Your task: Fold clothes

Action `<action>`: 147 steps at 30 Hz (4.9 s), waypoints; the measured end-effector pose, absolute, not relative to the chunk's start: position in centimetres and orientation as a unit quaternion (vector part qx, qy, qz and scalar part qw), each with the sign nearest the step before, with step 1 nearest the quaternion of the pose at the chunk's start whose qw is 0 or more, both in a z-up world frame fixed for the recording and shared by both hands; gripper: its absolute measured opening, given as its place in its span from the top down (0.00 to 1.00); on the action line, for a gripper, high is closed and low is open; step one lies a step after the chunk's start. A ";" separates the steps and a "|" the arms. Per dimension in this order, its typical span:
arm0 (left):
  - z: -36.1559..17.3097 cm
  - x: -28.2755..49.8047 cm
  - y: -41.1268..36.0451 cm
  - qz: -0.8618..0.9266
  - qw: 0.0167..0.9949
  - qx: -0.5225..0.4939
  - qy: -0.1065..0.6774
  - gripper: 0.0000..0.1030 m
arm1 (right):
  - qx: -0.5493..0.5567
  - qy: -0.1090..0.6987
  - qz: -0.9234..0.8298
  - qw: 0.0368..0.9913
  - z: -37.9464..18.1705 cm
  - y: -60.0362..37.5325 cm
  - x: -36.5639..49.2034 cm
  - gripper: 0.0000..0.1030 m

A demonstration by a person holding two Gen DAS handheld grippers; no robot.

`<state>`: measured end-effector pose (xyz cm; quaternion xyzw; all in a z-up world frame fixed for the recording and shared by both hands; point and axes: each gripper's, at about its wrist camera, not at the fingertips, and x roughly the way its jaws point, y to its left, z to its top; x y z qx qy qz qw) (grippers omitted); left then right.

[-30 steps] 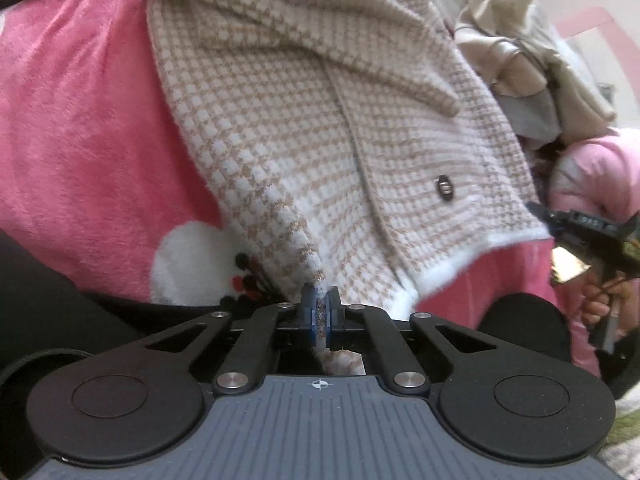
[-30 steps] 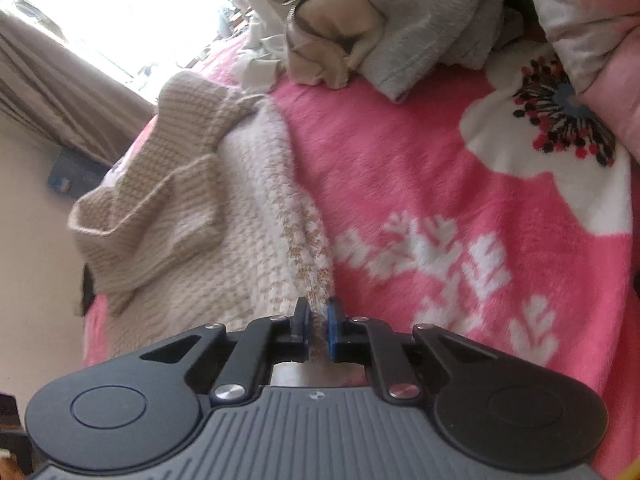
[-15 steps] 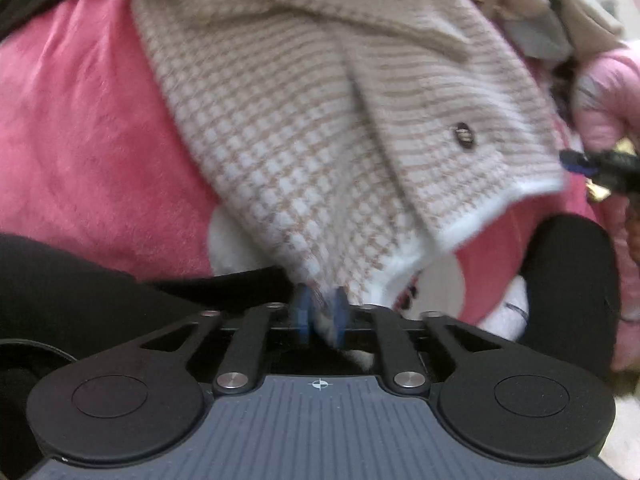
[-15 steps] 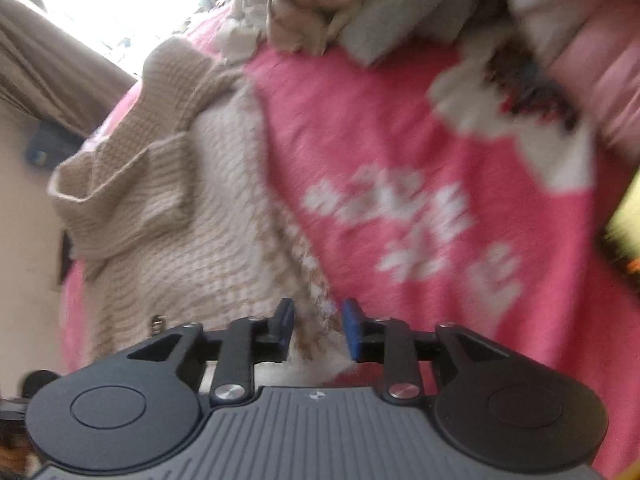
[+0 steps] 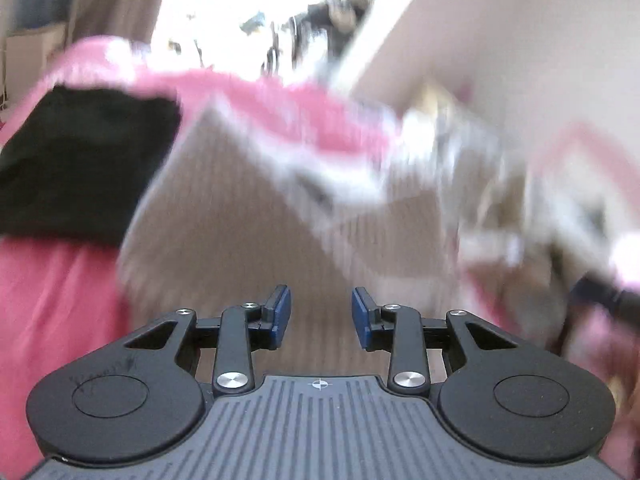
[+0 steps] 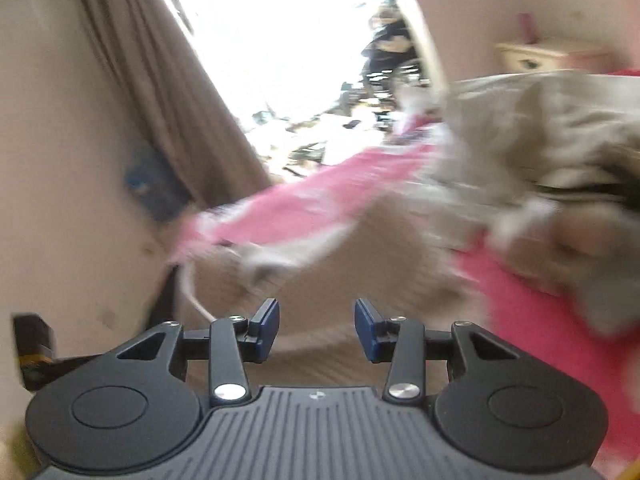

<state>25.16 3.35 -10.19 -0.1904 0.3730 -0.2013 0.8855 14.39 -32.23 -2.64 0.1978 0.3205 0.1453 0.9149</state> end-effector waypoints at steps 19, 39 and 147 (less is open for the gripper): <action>-20.1 36.8 5.9 -0.143 0.874 -0.270 0.378 0.59 | 0.089 0.432 0.186 0.878 -17.5 -18.0 34.7 0.59; -20.3 37.0 6.4 -0.143 0.875 -0.277 0.371 0.59 | 0.224 0.429 0.140 0.864 -9.9 -20.3 52.2 0.45; 1.0 5.9 34.7 0.244 0.913 -0.192 0.265 0.57 | 0.160 0.413 0.518 0.731 -6.5 16.3 14.7 0.59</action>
